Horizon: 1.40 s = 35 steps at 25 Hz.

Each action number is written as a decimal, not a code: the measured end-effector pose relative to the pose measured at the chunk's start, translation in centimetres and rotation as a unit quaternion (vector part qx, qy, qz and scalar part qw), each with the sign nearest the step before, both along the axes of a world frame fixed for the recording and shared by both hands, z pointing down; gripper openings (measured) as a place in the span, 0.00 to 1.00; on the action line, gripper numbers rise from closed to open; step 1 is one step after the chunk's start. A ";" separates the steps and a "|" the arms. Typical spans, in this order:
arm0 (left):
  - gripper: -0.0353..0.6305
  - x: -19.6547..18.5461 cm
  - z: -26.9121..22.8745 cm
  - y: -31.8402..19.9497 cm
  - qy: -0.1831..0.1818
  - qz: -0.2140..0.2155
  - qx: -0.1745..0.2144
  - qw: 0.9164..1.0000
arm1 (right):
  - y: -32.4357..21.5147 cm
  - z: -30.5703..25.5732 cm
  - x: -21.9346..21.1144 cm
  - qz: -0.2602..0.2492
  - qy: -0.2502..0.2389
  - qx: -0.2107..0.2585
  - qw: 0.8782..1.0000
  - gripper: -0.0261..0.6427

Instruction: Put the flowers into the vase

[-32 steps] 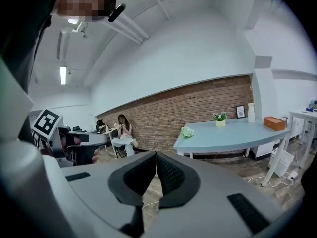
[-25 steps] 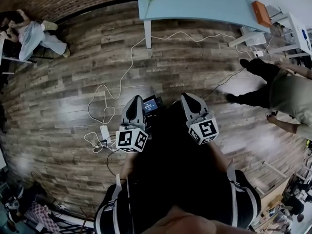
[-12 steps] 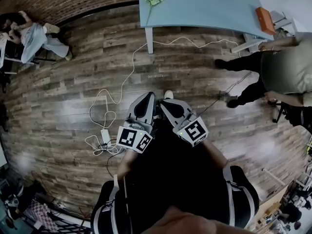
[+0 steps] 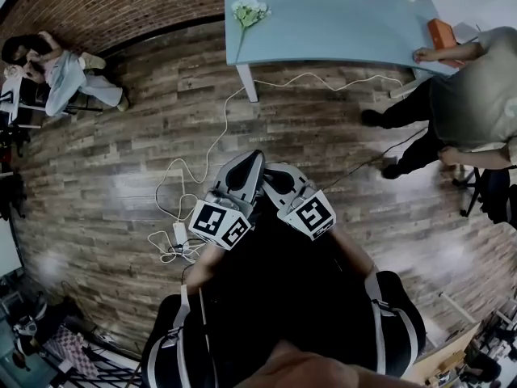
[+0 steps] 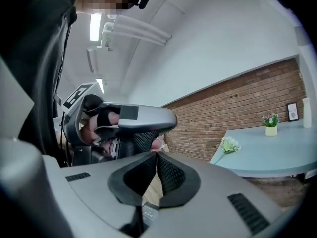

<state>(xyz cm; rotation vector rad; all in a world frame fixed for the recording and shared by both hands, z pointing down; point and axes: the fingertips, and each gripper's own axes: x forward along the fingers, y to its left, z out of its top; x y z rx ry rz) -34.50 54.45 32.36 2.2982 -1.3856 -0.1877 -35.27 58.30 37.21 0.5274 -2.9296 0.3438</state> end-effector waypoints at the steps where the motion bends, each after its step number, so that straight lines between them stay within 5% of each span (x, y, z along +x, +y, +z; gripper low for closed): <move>1: 0.08 0.3 0.0 -0.6 -0.001 -0.004 -0.002 1.000 | -0.5 0.0 0.4 -0.005 -0.005 -0.004 1.000 0.06; 4: 0.08 0.5 0.1 -2.7 -0.002 -0.032 -0.002 0.999 | -2.6 0.2 1.6 -0.010 -0.005 -0.002 1.000 0.06; 9: 0.08 -2.4 0.6 -4.1 -0.068 -0.116 0.007 0.991 | -5.7 1.1 4.2 0.014 0.008 0.024 1.000 0.06; 15: 0.08 -7.0 2.8 -4.2 -0.062 -0.165 -0.035 0.984 | -8.1 2.5 4.1 0.046 0.020 -0.007 0.999 0.06; 35: 0.08 -19.9 4.3 -16.4 -0.010 -0.125 -0.042 0.991 | -21.1 2.8 -6.2 0.163 0.060 -0.052 0.983 0.06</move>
